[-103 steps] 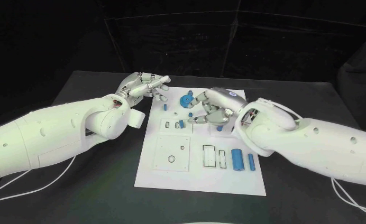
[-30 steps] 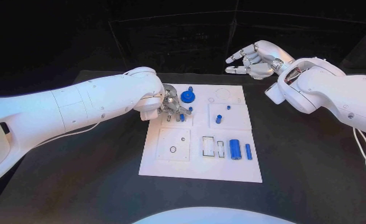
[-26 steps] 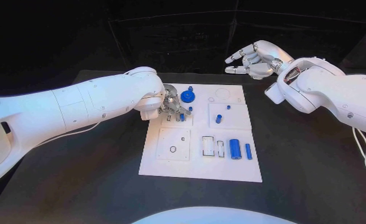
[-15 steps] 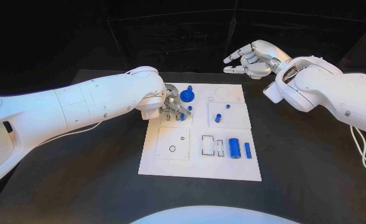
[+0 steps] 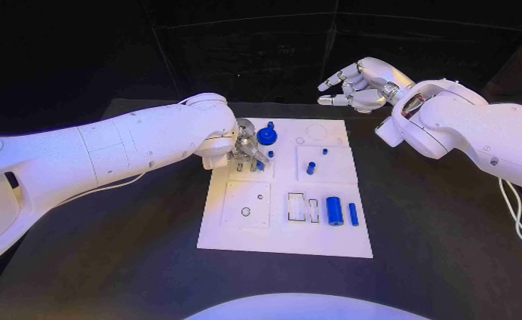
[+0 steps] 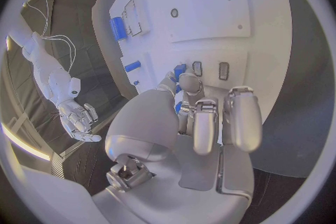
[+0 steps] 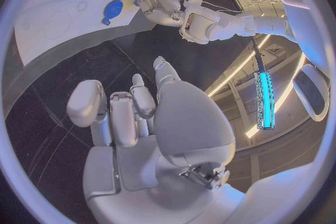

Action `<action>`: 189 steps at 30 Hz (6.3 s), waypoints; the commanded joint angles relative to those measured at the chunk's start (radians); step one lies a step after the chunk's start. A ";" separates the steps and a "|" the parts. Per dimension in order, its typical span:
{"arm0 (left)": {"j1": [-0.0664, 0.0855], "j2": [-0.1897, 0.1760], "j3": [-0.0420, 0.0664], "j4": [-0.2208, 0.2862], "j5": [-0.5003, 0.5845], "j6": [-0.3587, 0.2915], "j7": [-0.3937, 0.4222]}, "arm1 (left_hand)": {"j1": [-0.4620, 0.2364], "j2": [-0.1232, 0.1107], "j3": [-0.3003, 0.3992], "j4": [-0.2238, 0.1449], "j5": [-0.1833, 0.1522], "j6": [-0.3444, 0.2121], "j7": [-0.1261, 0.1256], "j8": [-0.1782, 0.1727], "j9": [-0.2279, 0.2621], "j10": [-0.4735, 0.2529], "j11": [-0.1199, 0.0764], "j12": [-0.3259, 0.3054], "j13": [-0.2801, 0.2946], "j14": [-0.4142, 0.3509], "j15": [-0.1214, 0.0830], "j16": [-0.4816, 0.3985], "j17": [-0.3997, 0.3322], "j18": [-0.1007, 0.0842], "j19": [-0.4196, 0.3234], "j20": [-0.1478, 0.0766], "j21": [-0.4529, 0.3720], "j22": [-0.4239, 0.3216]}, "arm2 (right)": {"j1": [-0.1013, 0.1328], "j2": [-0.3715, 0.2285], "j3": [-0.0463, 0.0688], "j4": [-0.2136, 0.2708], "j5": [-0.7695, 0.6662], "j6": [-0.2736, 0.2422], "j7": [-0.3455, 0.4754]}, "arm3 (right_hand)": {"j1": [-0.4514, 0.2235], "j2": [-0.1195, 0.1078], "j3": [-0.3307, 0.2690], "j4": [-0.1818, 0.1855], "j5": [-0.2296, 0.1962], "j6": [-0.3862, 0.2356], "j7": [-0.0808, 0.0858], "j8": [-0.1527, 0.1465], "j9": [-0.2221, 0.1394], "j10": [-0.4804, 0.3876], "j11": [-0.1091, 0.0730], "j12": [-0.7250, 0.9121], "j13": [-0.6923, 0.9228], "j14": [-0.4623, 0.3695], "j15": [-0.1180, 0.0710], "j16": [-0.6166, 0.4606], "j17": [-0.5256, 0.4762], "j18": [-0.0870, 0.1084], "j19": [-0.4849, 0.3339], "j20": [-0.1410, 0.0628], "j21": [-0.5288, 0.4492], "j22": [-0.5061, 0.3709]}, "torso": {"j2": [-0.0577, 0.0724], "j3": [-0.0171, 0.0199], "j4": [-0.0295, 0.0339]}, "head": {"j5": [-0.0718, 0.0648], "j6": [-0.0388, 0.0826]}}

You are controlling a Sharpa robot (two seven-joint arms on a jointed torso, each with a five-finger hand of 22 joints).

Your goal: Assemble the parts on the task board

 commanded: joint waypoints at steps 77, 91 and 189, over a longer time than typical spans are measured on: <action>-0.020 -0.111 -0.048 0.111 -0.113 -0.114 0.070 | -0.236 -0.192 0.669 -0.180 -0.006 -0.022 0.006 0.083 0.079 0.029 0.003 -0.003 -0.084 0.104 0.000 0.003 0.263 -0.003 0.003 0.004 -0.018 -0.010 | 0.002 0.023 0.000 -0.022 -0.040 0.032 0.000 | -0.011 0.015 -0.031 0.013 0.015 0.009 -0.005 0.024 0.000 -0.030 -0.004 -0.028 -0.027 0.029 -0.007 -0.028 -0.024 0.029 -0.030 -0.004 -0.048 -0.065 | 0.002 0.0003 0.0005 | 0.014 -0.007; -0.021 -0.094 -0.048 0.091 -0.088 -0.123 0.073 | -0.386 -0.214 0.570 -0.069 -0.010 0.014 -0.005 0.098 0.085 0.046 -0.003 0.055 -0.029 0.104 -0.004 0.003 0.263 -0.006 0.008 0.001 -0.012 0.004 | 0.002 0.025 0.000 -0.024 -0.042 0.033 -0.001 | -0.010 0.014 -0.033 0.012 0.015 0.009 -0.006 0.026 0.000 -0.032 -0.004 -0.029 -0.030 0.028 -0.007 -0.030 -0.026 0.029 -0.030 -0.004 -0.050 -0.067 | 0.002 0.0004 0.0006 | 0.013 -0.008; 0.034 0.076 0.039 -0.365 -0.171 0.171 0.112 | -0.317 -0.145 -0.040 0.173 -0.072 -0.015 0.024 0.048 -0.028 -0.021 0.023 0.073 -0.098 0.104 0.017 0.003 0.263 0.002 -0.002 0.020 -0.054 -0.016 | 0.001 0.065 0.000 -0.060 -0.047 0.046 -0.012 | -0.002 0.027 -0.064 0.017 -0.005 -0.018 -0.001 0.031 -0.005 -0.062 0.000 -0.054 -0.063 0.021 -0.004 -0.057 -0.056 0.037 -0.048 -0.003 -0.093 -0.124 | 0.005 0.0016 -0.0026 | 0.014 -0.016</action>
